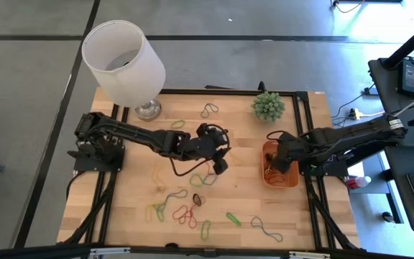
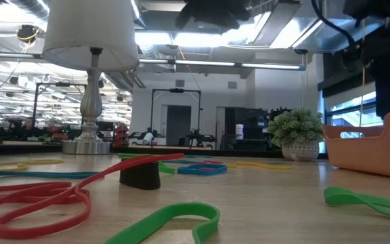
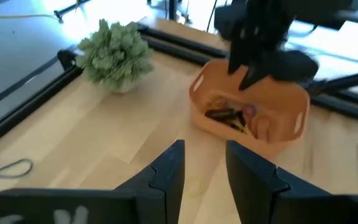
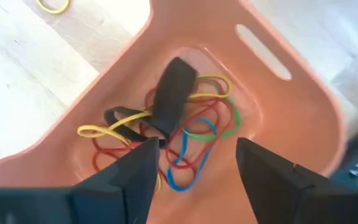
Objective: Pick and place rubber bands into bin
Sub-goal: Put the blue rubber band into the orange bin
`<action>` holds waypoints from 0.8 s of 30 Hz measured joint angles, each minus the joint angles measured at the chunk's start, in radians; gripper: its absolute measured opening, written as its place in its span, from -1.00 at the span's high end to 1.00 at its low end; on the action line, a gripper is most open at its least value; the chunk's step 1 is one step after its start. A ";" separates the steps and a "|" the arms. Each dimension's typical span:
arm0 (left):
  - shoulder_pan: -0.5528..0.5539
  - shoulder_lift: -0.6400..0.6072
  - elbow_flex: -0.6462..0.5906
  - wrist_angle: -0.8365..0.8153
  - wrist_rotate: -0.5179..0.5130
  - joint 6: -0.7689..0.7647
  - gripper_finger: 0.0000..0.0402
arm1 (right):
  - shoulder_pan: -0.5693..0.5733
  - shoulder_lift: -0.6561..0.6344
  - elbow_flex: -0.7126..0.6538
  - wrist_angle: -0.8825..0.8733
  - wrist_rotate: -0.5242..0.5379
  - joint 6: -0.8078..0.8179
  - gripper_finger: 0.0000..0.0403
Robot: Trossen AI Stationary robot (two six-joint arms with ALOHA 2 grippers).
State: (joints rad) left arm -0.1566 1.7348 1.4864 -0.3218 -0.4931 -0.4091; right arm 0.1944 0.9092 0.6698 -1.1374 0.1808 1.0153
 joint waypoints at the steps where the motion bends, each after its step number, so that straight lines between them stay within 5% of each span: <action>1: 0.004 0.000 0.000 -0.017 0.002 -0.002 0.45 | 0.000 0.000 0.012 -0.008 0.000 0.000 -0.09; 12: 0.171 0.004 0.001 -0.529 0.223 -0.177 0.45 | 0.000 0.000 0.049 0.040 0.002 0.041 -0.04; 18: 0.252 0.065 0.000 -0.708 0.318 0.043 0.45 | 0.000 0.000 0.049 0.070 0.010 0.128 -0.03; 24: 0.276 0.191 0.000 -0.694 0.363 0.247 0.45 | 0.000 0.001 0.049 0.075 0.012 0.245 -0.03</action>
State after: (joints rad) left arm 0.1194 1.9260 1.4864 -1.0157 -0.1300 -0.1623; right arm 0.1944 0.9098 0.7185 -1.0623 0.1926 1.2602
